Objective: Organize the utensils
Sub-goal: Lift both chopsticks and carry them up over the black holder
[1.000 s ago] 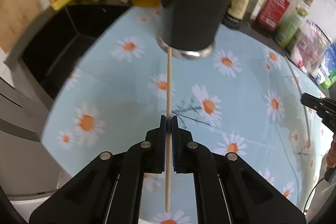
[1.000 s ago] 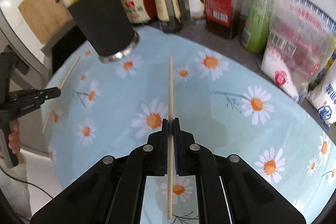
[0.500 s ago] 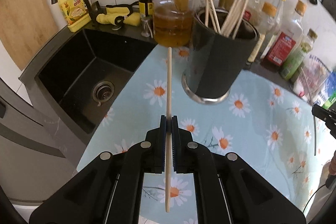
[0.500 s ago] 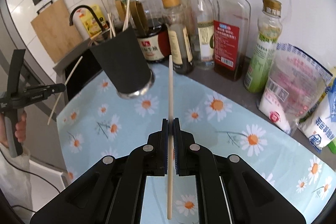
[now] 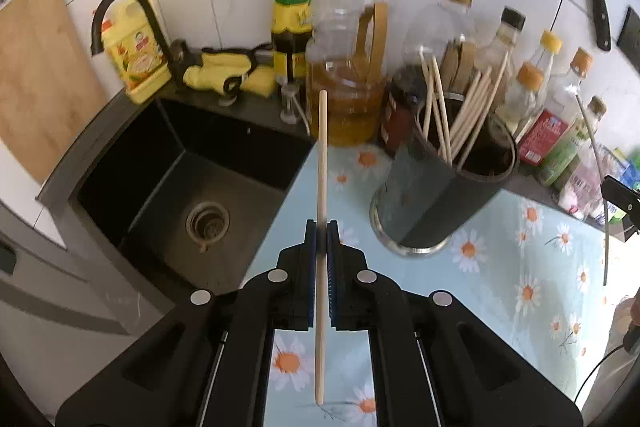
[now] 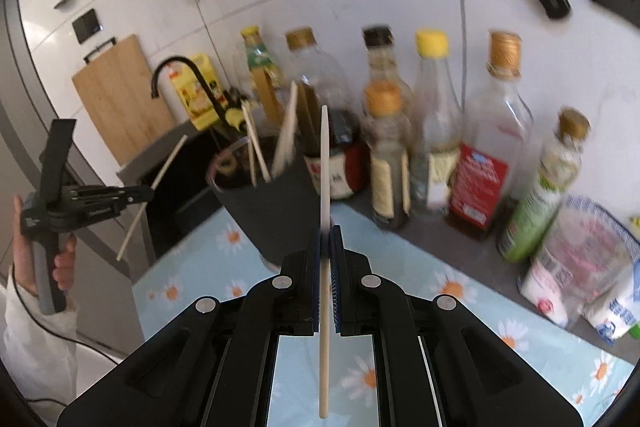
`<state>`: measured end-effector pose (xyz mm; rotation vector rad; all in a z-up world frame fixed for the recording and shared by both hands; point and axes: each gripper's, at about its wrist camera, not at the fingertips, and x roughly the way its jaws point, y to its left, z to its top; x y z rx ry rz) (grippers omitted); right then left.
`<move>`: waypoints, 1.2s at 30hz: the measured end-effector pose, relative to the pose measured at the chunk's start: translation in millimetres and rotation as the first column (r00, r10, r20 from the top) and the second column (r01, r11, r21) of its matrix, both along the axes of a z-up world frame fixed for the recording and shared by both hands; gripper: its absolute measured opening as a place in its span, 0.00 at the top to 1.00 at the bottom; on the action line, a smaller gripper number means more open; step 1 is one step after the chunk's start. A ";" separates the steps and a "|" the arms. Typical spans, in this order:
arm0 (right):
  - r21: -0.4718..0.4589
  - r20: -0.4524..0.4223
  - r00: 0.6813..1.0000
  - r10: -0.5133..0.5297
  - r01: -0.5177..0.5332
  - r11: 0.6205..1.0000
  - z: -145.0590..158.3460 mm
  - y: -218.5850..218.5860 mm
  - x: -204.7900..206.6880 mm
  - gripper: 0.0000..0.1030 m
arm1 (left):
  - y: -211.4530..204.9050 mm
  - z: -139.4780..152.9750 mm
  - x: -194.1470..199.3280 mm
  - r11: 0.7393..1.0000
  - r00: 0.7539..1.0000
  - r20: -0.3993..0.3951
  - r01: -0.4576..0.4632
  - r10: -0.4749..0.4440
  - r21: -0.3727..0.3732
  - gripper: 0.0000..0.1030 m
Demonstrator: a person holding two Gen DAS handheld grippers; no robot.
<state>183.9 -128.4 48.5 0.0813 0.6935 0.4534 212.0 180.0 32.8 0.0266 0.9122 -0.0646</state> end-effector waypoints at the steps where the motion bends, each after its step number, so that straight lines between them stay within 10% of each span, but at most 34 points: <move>1: 0.003 0.008 1.000 -0.002 0.002 1.000 2.4 3.9 -0.6 0.95 | 1.4 2.8 3.0 1.000 1.000 0.008 0.007 -0.007 -0.003 0.95; 16: 0.111 0.198 0.979 -0.048 0.026 0.993 26.4 48.6 11.5 0.95 | 10.2 39.1 44.1 0.963 0.962 0.161 0.241 -0.221 -0.116 0.95; 36: 0.374 0.318 0.938 -0.138 0.009 0.927 30.9 62.0 71.7 0.95 | 8.8 54.6 56.1 0.708 0.725 0.627 0.600 -0.284 -0.373 0.95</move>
